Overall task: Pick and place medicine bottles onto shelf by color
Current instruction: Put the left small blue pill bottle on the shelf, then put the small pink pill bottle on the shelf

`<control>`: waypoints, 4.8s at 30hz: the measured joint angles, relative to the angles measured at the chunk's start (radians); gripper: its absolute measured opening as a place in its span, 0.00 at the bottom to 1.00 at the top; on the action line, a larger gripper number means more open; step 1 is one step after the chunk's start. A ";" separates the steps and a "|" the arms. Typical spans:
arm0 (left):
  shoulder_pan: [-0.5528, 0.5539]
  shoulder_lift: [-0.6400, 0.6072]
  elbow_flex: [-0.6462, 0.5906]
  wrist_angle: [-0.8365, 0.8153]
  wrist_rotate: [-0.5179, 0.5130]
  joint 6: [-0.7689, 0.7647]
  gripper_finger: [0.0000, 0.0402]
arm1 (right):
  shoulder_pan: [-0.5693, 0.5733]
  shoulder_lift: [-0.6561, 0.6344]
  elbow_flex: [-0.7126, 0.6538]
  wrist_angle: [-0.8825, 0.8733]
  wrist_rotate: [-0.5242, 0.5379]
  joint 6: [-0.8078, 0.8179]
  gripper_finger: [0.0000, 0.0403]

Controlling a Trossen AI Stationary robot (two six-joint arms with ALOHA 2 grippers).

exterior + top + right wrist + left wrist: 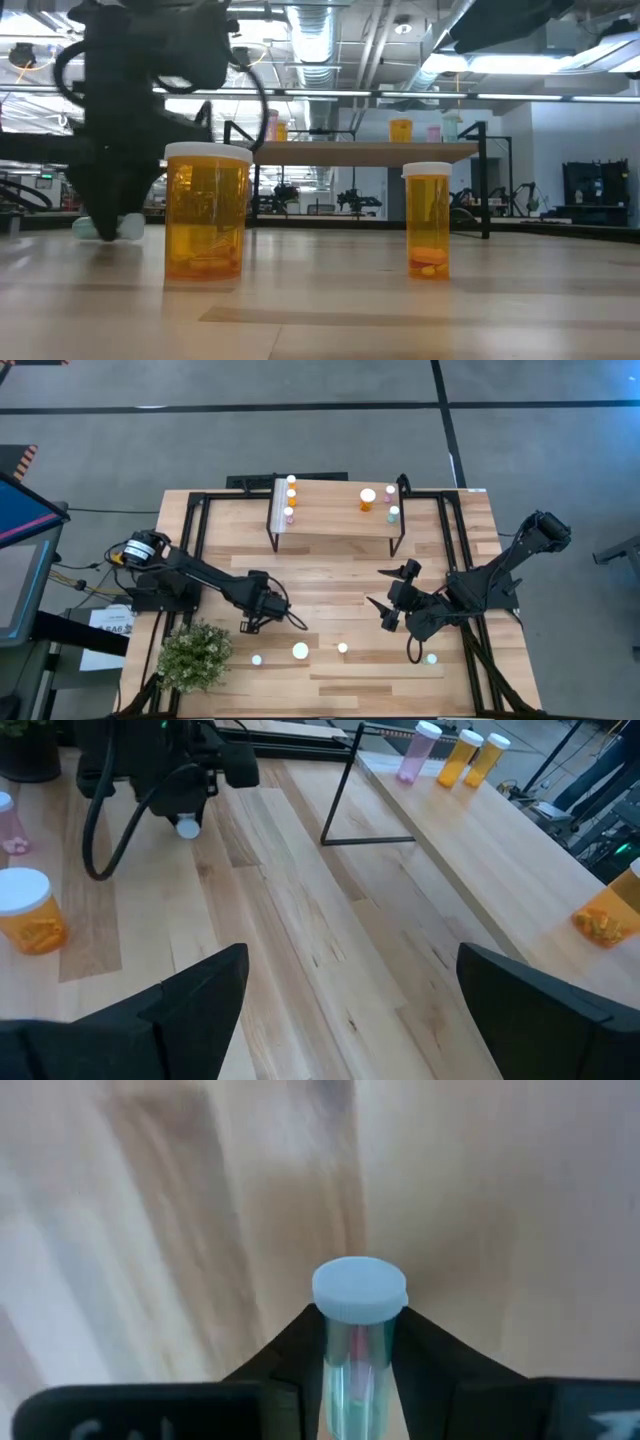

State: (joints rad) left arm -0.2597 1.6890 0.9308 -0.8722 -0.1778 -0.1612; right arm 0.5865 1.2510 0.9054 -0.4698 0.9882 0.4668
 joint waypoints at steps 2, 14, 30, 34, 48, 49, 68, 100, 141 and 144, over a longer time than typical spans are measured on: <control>0.006 -0.003 0.019 0.002 -0.003 -0.001 0.19 | 0.000 0.000 0.000 0.000 0.000 -0.002 0.94; 0.085 -0.218 0.117 0.282 -0.210 0.070 0.30 | 0.000 0.000 0.000 0.000 0.000 -0.008 0.94; 0.323 -0.274 0.136 0.972 -0.423 0.127 0.31 | 0.010 0.000 0.000 -0.014 0.006 -0.034 0.94; 0.310 -0.274 0.135 0.969 -0.387 0.123 0.31 | 0.018 0.000 0.000 -0.037 0.007 -0.034 0.94; 0.181 -0.283 0.135 0.950 -0.411 0.150 0.31 | 0.011 -0.003 0.000 -0.014 -0.020 -0.030 0.94; 0.172 -0.283 0.135 0.946 -0.411 0.151 0.31 | 0.011 -0.003 0.000 -0.007 -0.021 -0.029 0.94; 0.043 -0.373 -0.069 0.914 -0.395 -0.095 0.31 | -0.022 -0.002 0.000 0.009 -0.024 0.053 0.94; -0.339 -0.223 0.265 0.087 -0.115 -0.514 0.57 | -0.090 -0.002 0.000 0.011 -0.181 0.055 0.94; -0.458 0.023 0.259 0.007 0.072 -0.715 0.57 | -0.089 -0.002 0.000 -0.001 -0.191 0.048 0.94; -0.458 0.041 0.258 0.001 0.088 -0.699 0.57 | -0.089 -0.002 0.000 0.001 -0.199 0.049 0.94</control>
State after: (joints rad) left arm -0.7177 1.7300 1.1885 -0.8714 -0.0894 -0.8598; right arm 0.4973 1.2488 0.9053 -0.4687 0.7894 0.5154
